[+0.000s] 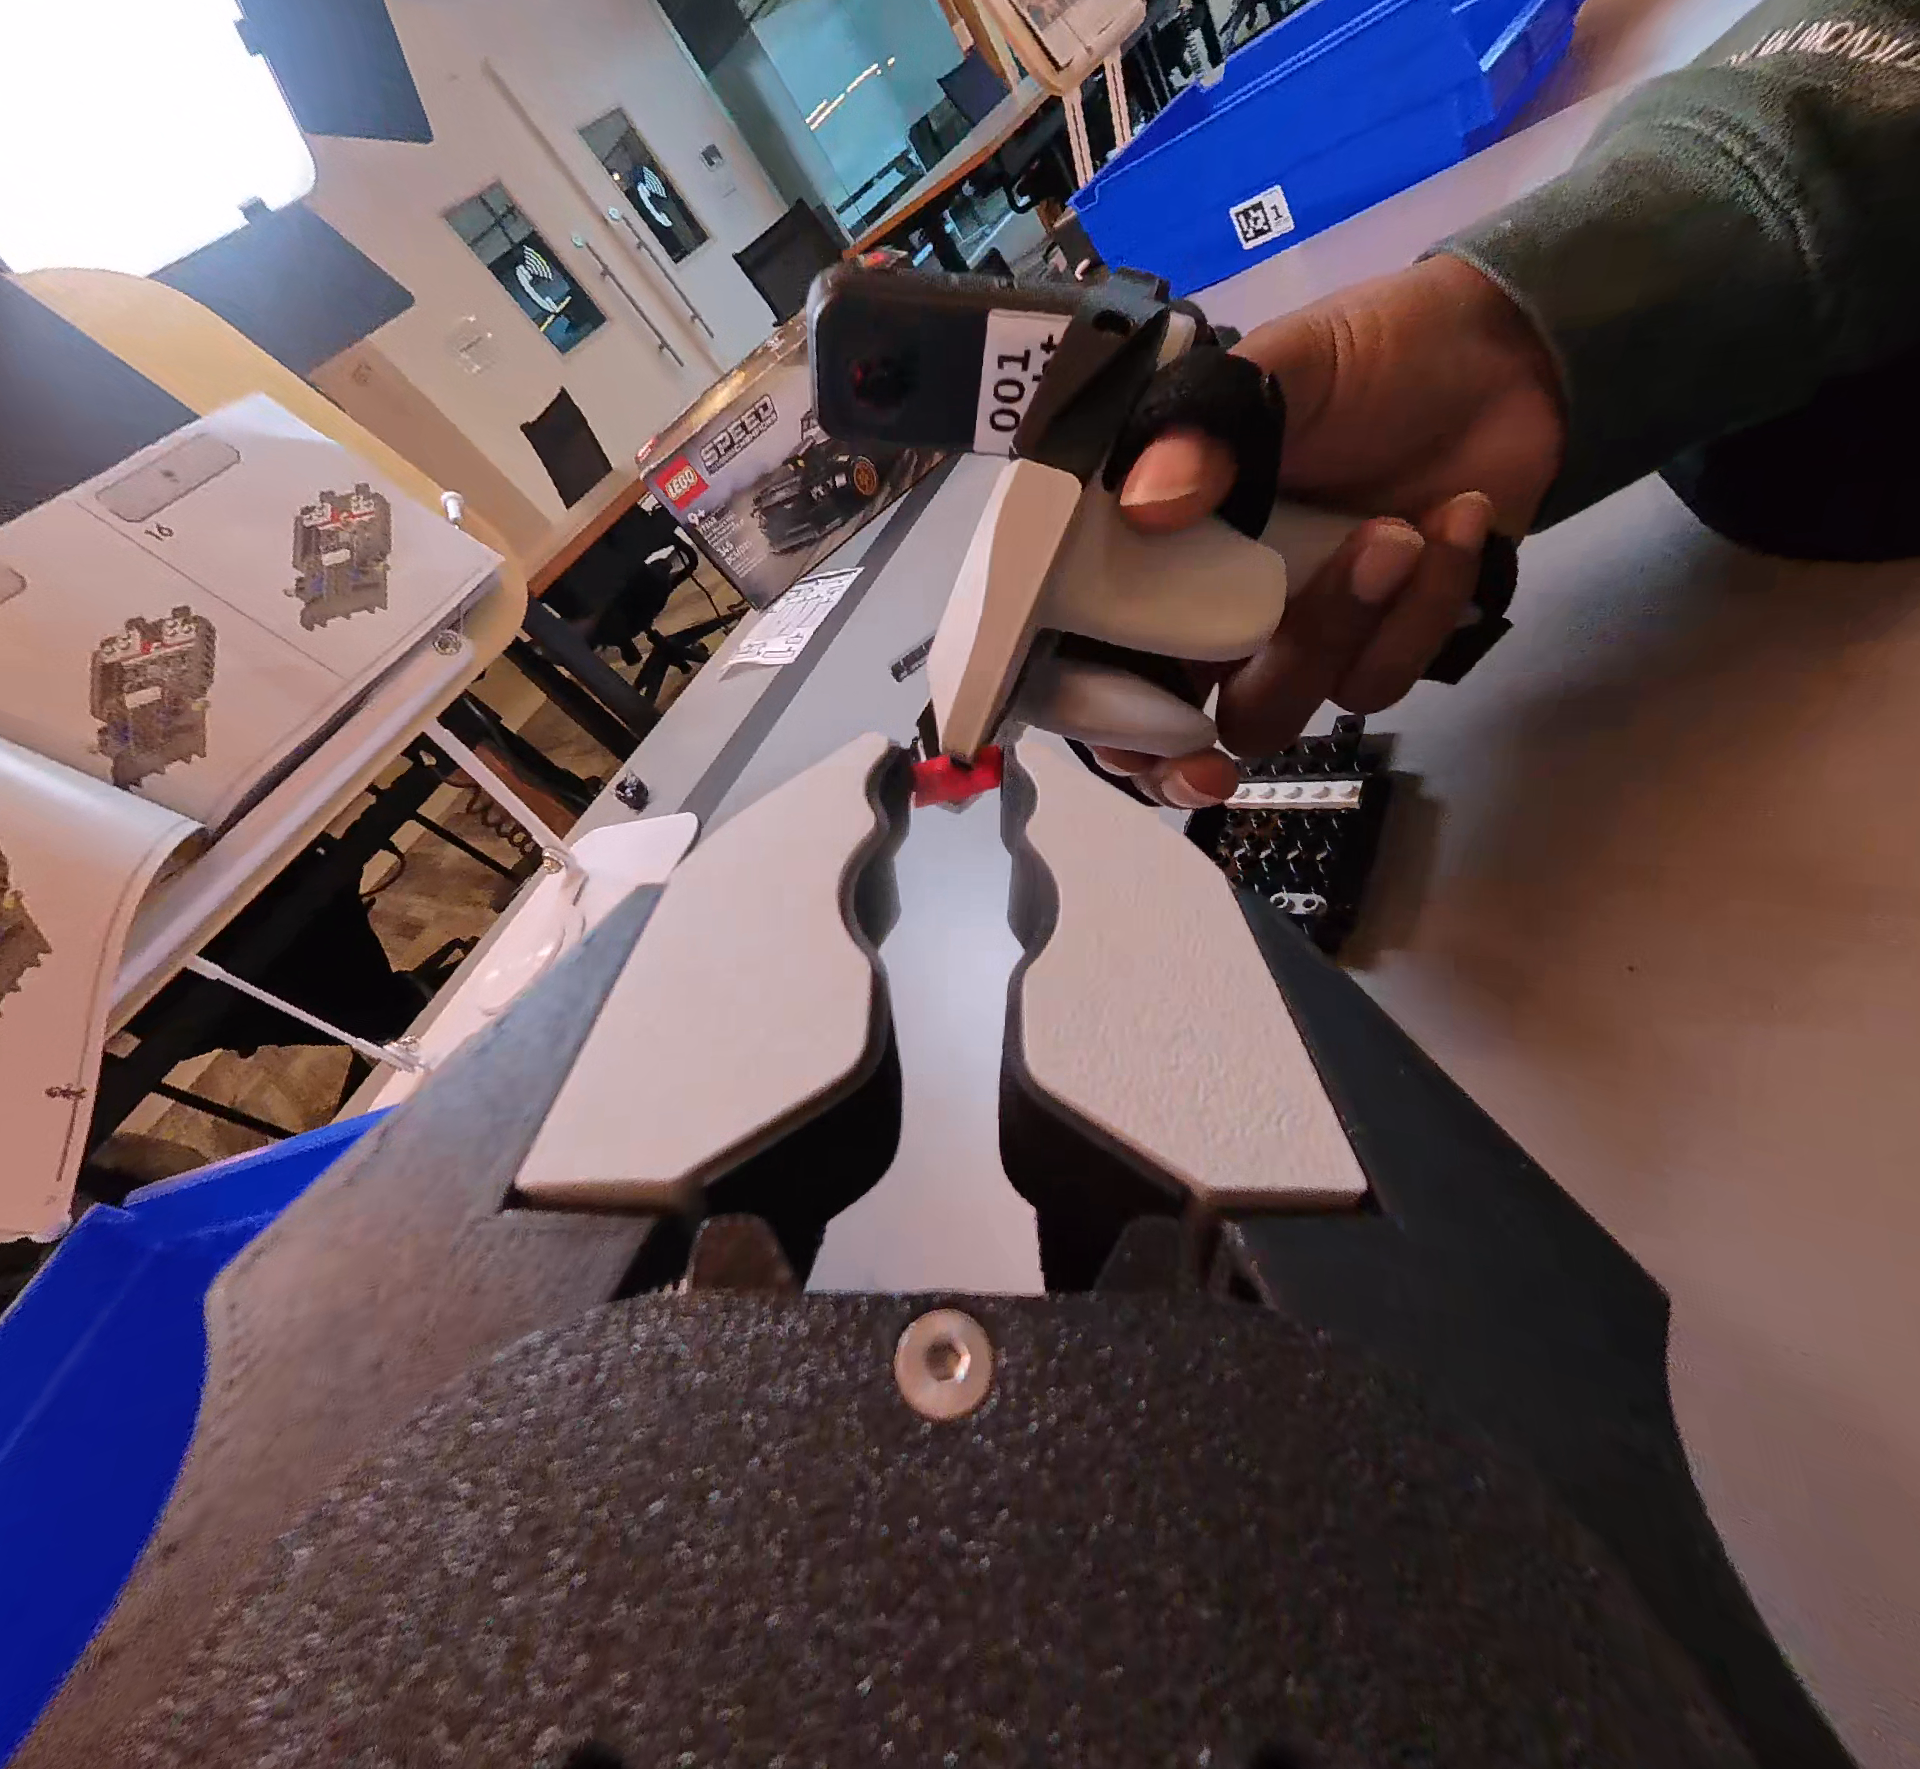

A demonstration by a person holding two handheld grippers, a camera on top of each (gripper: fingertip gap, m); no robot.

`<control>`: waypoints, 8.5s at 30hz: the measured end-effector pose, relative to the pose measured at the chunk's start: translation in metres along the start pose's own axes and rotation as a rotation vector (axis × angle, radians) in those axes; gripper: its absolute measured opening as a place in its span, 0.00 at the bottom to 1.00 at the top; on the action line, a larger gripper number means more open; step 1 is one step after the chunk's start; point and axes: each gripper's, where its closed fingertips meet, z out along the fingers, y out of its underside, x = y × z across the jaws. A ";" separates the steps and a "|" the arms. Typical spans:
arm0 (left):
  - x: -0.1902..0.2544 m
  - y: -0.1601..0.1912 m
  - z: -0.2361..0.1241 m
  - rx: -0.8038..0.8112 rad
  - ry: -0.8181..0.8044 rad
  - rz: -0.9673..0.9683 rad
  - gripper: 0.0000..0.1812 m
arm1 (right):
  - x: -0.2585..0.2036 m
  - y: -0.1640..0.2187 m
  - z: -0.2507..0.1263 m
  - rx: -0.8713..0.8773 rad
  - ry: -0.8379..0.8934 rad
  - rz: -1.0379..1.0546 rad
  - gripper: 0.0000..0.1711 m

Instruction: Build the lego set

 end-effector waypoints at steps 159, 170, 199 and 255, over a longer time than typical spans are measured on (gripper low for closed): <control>-0.088 0.080 -0.037 -0.359 -0.171 -0.350 0.35 | 0.106 0.017 -0.274 -0.567 1.138 -0.391 0.05; 0.012 -0.020 0.007 -0.011 0.081 -0.008 0.30 | -0.045 0.004 -0.073 -0.043 0.251 -0.482 0.04; -0.132 0.137 -0.070 -0.703 -0.347 -0.569 0.42 | 0.165 -0.109 -0.395 -0.070 1.551 -0.335 0.21; -0.049 0.015 -0.015 -0.104 -0.038 -0.129 0.23 | 0.040 -0.042 -0.019 -0.270 0.230 -0.391 0.04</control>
